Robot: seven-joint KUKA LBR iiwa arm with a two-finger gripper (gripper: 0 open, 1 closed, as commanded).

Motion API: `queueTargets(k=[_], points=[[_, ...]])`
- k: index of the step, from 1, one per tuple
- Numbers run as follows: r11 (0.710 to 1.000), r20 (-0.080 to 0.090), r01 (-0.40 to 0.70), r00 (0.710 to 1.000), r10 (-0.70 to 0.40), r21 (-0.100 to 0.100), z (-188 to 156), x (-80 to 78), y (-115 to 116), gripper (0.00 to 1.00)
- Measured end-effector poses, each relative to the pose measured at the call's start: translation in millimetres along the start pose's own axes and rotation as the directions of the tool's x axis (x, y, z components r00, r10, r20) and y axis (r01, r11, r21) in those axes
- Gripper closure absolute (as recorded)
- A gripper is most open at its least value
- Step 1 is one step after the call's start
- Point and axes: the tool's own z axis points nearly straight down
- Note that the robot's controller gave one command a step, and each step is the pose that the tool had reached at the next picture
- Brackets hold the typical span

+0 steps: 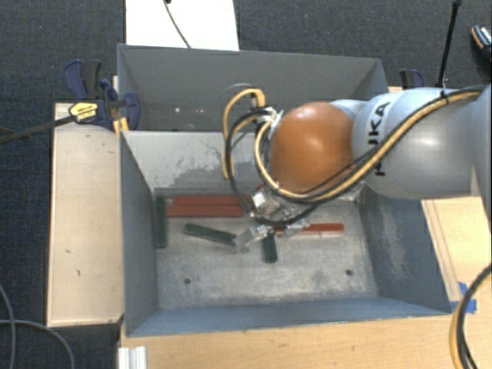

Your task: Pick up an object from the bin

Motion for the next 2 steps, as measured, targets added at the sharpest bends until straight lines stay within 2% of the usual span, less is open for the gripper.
queueTargets(k=[1,2], points=[[1.0,0.0,-0.005,1.0,0.005,0.005,-3,-0.2,-2,1.0],[0.999,0.001,-0.033,0.999,0.033,0.013,-112,-3.5,8,1.0]])
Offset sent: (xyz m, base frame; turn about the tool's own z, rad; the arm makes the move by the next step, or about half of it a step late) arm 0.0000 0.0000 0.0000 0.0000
